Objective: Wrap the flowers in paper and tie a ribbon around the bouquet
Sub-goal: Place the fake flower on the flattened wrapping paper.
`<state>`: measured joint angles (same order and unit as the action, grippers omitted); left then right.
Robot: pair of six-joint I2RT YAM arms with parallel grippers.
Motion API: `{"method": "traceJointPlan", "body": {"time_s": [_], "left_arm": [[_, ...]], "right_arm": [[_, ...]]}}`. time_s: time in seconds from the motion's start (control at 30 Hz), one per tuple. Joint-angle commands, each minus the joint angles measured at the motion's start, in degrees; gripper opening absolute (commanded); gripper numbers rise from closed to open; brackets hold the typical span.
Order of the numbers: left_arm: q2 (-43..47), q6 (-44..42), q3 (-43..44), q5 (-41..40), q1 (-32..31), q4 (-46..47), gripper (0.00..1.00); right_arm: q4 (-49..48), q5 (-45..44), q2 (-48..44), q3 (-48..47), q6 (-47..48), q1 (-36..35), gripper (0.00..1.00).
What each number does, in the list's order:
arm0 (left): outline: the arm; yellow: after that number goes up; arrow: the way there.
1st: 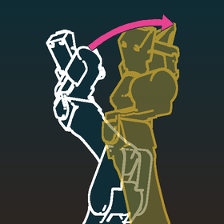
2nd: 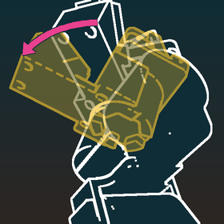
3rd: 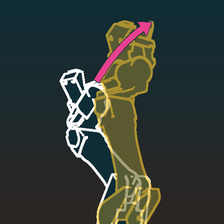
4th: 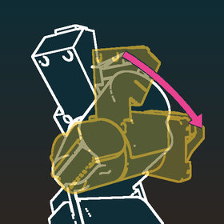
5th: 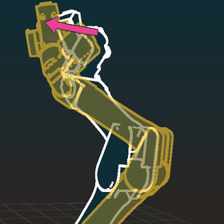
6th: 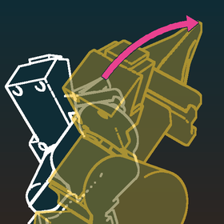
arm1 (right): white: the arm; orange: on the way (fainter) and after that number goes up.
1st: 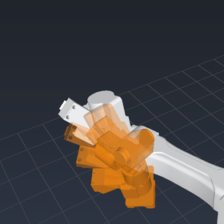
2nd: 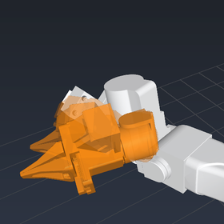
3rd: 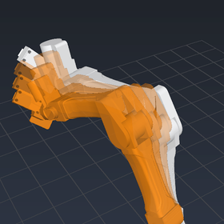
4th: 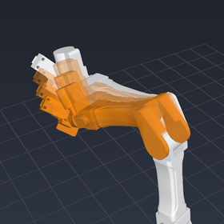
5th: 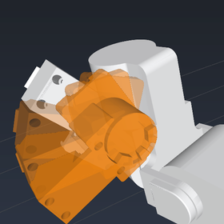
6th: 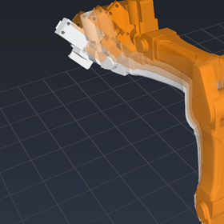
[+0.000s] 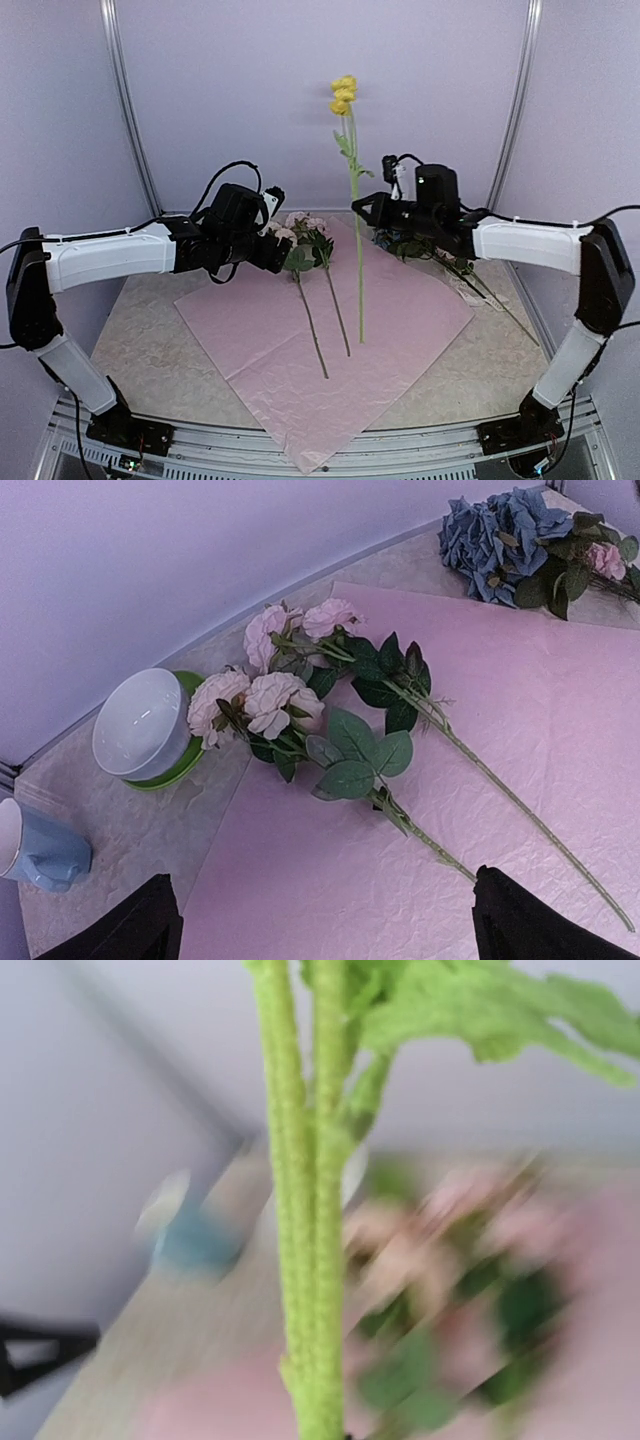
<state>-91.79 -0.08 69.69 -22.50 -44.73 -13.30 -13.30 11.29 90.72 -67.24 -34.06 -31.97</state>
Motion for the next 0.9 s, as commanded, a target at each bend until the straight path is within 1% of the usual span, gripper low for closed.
{"method": "traceJointPlan", "body": {"time_s": [0.0,0.1,0.2,0.37,0.43,0.53,0.57,0.6,0.63,0.7,0.77,0.87], "left_arm": [[0.39,-0.16,0.58,-0.15,-0.36,-0.41,0.99],[1.15,-0.34,0.53,-0.37,-0.57,-0.29,0.99],[1.76,-0.45,0.42,-0.46,-0.53,-0.15,0.99],[2.12,-0.45,0.37,-0.07,-0.62,-0.16,0.99],[2.14,-0.45,0.37,-0.02,-0.64,-0.21,0.99],[2.07,-0.54,0.41,-0.08,-0.62,-0.16,0.99],[2.05,-0.54,0.38,-0.16,-0.62,-0.23,0.99],[2.05,-0.52,0.33,-0.17,-0.62,-0.21,0.99],[2.01,-0.61,0.31,-0.17,-0.62,-0.16,0.99],[1.97,-0.62,0.34,-0.17,-0.62,-0.21,0.99],[2.05,-0.71,0.27,-0.26,-0.62,-0.15,0.99],[2.14,-0.81,0.19,-0.37,-0.62,-0.14,0.99]], "right_arm": [[-0.31,7.03,15.52,-9.73,-7.10,-5.68,0.00],[0.51,8.04,22.65,-14.26,-8.15,-8.02,0.00],[2.12,6.67,27.57,-17.06,-7.68,-8.76,0.00],[1.34,6.06,32.60,-17.18,-9.56,-8.90,0.00],[2.77,5.66,34.29,-18.15,-9.18,-8.90,0.00],[3.55,5.07,35.07,-18.43,-8.66,-8.90,0.01],[3.71,5.05,34.89,-18.50,-8.30,-8.90,0.09],[4.25,4.75,34.50,-18.80,-7.85,-8.90,0.20],[5.18,4.23,33.91,-19.13,-6.67,-8.84,0.25],[6.80,2.95,31.82,-19.41,-4.58,-8.46,0.29],[7.50,2.33,28.38,-18.87,-1.48,-7.45,0.31],[10.11,3.54,22.51,-18.02,6.42,-4.50,0.36]]}}
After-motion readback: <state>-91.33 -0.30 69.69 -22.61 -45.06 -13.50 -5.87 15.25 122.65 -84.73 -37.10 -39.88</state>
